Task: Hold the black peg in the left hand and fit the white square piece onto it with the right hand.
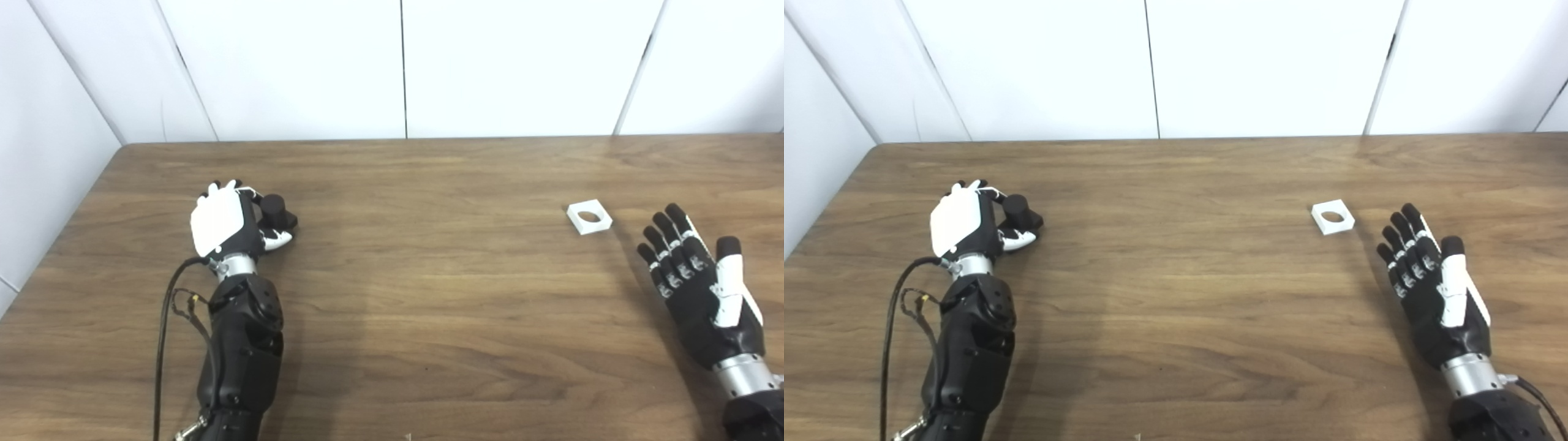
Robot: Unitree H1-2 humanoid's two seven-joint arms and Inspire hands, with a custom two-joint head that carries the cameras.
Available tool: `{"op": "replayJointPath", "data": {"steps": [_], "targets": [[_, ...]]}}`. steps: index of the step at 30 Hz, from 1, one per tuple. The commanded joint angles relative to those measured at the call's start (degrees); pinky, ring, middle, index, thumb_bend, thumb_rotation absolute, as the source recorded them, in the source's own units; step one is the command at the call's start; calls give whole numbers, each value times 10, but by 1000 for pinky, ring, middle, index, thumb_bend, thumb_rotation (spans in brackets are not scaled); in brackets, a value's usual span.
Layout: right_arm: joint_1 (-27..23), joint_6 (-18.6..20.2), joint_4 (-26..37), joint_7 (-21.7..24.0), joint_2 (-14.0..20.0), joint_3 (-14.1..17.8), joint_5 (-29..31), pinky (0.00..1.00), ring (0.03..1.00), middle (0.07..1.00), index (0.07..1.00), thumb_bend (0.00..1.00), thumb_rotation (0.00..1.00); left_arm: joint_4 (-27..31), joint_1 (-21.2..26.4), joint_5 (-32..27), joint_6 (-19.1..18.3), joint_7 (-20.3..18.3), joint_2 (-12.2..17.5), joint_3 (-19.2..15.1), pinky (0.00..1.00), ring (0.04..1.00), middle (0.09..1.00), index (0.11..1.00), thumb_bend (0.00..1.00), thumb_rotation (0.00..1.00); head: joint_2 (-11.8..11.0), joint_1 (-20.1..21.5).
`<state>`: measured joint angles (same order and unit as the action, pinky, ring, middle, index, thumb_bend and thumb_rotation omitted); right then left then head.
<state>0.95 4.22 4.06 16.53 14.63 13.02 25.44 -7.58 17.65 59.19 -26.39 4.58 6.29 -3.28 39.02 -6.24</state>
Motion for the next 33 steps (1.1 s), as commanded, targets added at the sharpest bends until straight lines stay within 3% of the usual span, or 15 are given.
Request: {"op": "replayJointPath", "data": {"steps": [1, 12, 25, 33], "targets": [[10, -1, -2, 3, -10, -4, 11, 1000, 1000, 1000, 1000, 680, 970, 14, 9, 0, -5, 5, 13, 6, 1000, 1000, 915, 487, 521, 47, 0, 0], [9, -7, -3, 1, -16, -9, 3, 1000, 1000, 1000, 1000, 674, 982, 31, -4, -44, -4, -6, 20, 39, 992, 1000, 911, 487, 522, 51, 0, 9], [13, -1, 6, -11, -25, -10, 2, 1000, 1000, 1000, 1000, 654, 981, 87, -27, -87, -4, -27, 5, 78, 830, 990, 896, 490, 523, 54, 1, 18], [15, 0, 9, -15, -29, -16, -5, 1000, 1000, 1000, 1000, 662, 982, 119, -46, -77, -3, -40, -1, 118, 831, 970, 881, 490, 523, 57, 3, 27]]}}
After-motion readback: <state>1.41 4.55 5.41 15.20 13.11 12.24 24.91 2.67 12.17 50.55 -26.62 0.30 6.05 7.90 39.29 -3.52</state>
